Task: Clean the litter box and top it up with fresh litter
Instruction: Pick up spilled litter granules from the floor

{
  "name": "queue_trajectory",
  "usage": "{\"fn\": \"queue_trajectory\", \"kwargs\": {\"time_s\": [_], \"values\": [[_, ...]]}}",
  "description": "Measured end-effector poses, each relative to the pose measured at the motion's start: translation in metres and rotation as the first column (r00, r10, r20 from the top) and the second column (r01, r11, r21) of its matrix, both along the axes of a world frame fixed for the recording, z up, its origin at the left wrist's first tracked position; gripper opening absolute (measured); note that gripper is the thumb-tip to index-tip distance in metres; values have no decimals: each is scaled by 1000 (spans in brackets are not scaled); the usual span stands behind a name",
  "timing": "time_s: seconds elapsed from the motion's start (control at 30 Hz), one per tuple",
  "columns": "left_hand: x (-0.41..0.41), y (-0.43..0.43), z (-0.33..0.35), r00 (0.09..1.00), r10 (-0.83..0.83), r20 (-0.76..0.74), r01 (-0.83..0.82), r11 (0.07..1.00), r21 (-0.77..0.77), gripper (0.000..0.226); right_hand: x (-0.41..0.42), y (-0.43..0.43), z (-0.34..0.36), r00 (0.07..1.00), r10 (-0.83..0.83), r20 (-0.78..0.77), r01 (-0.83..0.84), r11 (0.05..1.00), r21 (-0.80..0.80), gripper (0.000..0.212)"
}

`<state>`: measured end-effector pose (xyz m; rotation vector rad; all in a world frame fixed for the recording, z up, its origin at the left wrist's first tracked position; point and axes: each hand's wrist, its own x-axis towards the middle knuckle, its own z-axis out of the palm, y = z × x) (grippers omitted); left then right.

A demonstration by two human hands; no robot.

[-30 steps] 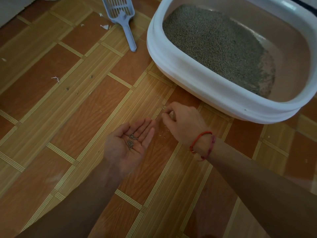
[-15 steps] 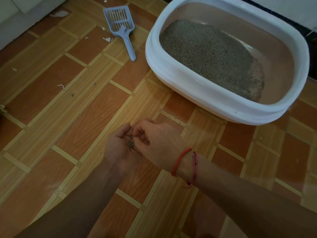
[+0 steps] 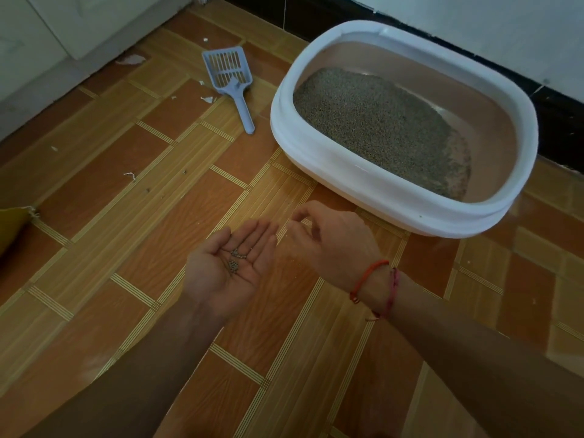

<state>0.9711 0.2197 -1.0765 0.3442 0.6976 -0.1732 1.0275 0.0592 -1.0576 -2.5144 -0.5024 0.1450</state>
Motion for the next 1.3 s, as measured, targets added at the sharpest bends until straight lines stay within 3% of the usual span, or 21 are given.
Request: {"fn": "queue_trajectory", "kwargs": {"time_s": [0.17, 0.67, 0.83, 1.17, 1.3], "values": [[-2, 3, 9, 999, 33, -2, -33, 999, 5, 56, 5, -16, -3, 998, -43, 37, 46, 996, -74, 30], [-5, 10, 20, 996, 81, -28, -80, 996, 40, 59, -1, -16, -13, 999, 7, -46, -12, 994, -109, 35], [1, 6, 36, 996, 84, -35, -83, 996, 34, 60, -1, -20, 0, 999, 33, -42, -42, 970, -239, 47], [5, 10, 154, 994, 104, -33, -105, 994, -16, 51, -6, -17, 104, 1000, 22, 10, -16, 903, -429, 50], [3, 10, 225, 992, 111, -54, -112, 994, -15, 55, -8, -17, 171, 1000, 18, 9, -12, 904, -428, 58]]}}
